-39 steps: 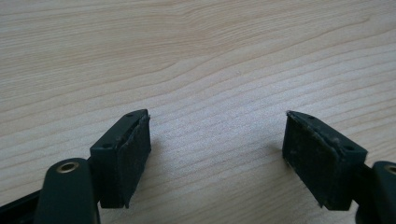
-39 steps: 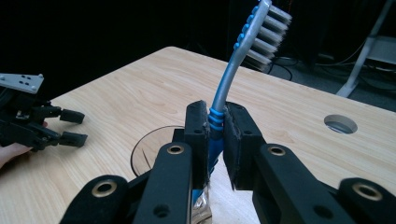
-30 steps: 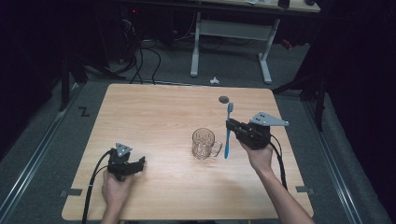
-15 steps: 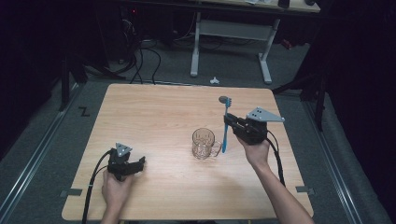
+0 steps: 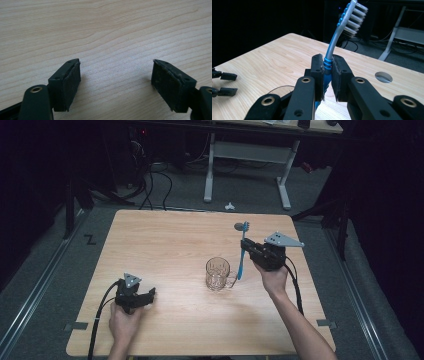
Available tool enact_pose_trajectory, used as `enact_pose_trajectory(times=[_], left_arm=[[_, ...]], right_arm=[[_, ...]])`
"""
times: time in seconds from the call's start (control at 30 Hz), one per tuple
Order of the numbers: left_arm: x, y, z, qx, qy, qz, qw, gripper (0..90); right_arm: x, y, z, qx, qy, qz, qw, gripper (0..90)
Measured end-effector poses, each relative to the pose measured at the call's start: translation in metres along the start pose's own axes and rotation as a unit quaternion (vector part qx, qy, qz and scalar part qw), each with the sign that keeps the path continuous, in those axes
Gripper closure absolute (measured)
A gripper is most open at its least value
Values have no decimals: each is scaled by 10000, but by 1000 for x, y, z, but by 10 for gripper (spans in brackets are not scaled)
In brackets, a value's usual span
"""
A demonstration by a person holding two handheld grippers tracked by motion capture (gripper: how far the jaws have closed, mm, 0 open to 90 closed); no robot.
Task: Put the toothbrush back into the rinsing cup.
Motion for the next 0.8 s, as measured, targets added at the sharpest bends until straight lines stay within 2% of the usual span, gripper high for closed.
enact_pose_trajectory(times=[0.33,0.8], left_arm=[[0,0,0,1,0,-4,10000,240],[0,0,0,1,0,-3,10000,240]], right_arm=[[4,2,1,72,24,28,10000,805],[16,-4,-5,-104,57,94,9999,805]])
Point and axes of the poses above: each handheld gripper's, and its own axes: x roughly forward along the jaws, z roughly out of its underside, y roughly to its right, the point moved 1 cm from there along x, roughly forward along the jaws, and after that the axes turned 6 degrees about -x, right-handed, at the moved point
